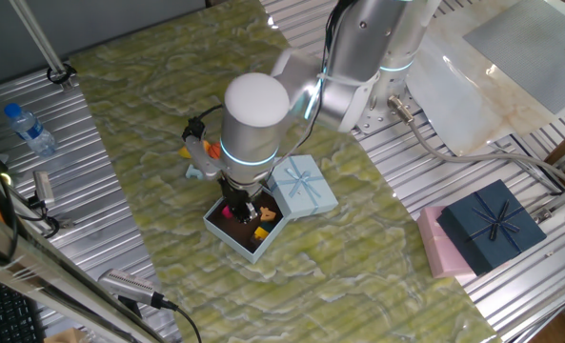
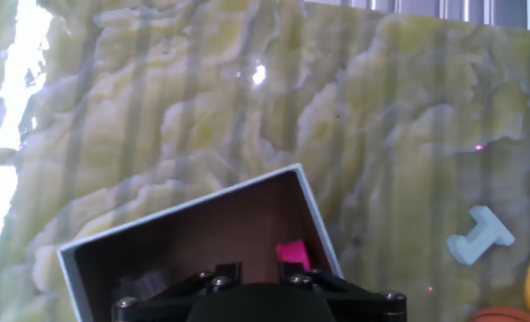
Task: Take everything out of the gift box
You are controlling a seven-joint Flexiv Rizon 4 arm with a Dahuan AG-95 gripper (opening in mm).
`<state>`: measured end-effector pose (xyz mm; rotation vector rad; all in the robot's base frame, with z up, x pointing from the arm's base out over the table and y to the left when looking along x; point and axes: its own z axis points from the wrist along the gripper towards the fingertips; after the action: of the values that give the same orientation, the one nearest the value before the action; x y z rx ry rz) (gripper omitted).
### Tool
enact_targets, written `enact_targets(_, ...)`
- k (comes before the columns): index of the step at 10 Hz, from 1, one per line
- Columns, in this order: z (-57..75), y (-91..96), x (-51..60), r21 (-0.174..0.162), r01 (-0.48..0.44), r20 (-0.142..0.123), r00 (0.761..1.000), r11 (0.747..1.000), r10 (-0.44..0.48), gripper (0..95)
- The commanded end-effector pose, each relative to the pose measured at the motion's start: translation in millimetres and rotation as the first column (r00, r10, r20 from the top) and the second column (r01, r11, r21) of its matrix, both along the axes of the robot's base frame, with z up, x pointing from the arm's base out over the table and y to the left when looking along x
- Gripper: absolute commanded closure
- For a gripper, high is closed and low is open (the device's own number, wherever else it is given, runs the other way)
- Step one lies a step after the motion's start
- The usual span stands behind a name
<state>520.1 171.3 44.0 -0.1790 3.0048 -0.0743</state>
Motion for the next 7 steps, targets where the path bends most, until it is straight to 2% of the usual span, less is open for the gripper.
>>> enact_targets(1, 5.4, -0.2, -4.7, -0.043, 0.006, 0.010, 1.000, 0.999, -0.006, 57.0)
enact_targets(4, 11.5, 0.3, -11.1, -0.095, 0.045, 0.014, 0.999, 0.994, -0.044, 57.0)
enact_targets(5, 11.5, 0.3, -11.0, -0.097, 0.050, 0.015, 0.999, 0.994, -0.049, 57.0)
enact_targets(7, 11.4, 0.3, -11.0, -0.125, 0.089, 0.035, 0.996, 0.988, -0.085, 57.0)
